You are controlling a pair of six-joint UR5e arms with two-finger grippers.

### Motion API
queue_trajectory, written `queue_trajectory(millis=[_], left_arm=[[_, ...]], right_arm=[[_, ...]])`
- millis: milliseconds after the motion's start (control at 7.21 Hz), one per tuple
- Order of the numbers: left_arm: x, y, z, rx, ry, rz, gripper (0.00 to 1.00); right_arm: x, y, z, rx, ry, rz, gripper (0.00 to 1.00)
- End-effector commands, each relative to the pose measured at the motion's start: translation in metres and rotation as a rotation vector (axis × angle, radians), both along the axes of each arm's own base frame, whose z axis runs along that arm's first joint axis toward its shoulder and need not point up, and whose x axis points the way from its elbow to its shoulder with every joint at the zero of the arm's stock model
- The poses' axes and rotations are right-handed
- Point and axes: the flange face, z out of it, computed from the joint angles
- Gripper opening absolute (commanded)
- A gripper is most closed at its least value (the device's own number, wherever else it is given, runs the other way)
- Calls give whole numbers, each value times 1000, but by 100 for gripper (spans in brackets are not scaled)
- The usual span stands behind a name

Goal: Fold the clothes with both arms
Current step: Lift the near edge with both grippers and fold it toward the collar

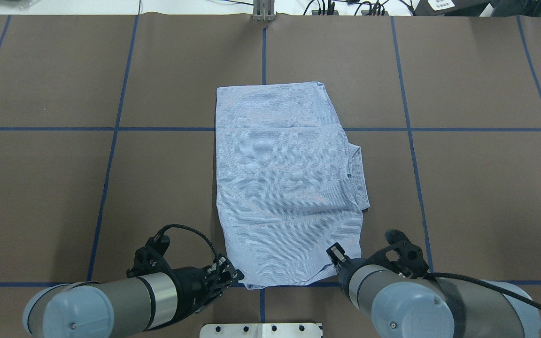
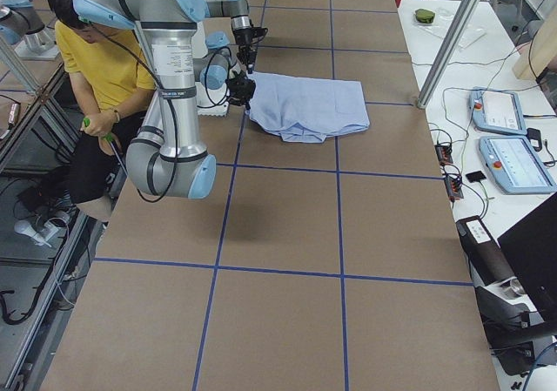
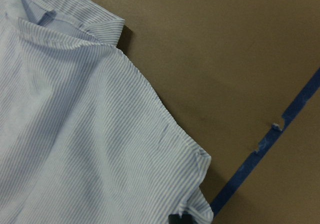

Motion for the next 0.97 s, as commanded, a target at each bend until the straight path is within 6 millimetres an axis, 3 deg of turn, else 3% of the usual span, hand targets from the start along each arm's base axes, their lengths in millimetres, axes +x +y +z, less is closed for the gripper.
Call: queue_trajectory(millis=[0,139,416,555,693,832], left_arm=[[-43,-69,-17,-1,23,-82,0],[-70,-120,-24,-2,16,-112,0],[-77,-218,-33,-27,-52,-149,0],[-86,-263,-27,-9,-90,-207,0],[-89,-313,-22,3,-140,-230,0],[-77,-361,-20,-1,-183,-260,0]], right_arm=[[25,-62,-34,6,-9,82,0],[38,-110,-53,47,27,64,0],[61,-195,-57,66,70,59,0],[70,-246,-58,68,107,75,0],[60,-306,-56,68,159,64,0],[36,-367,-52,80,128,83,0]])
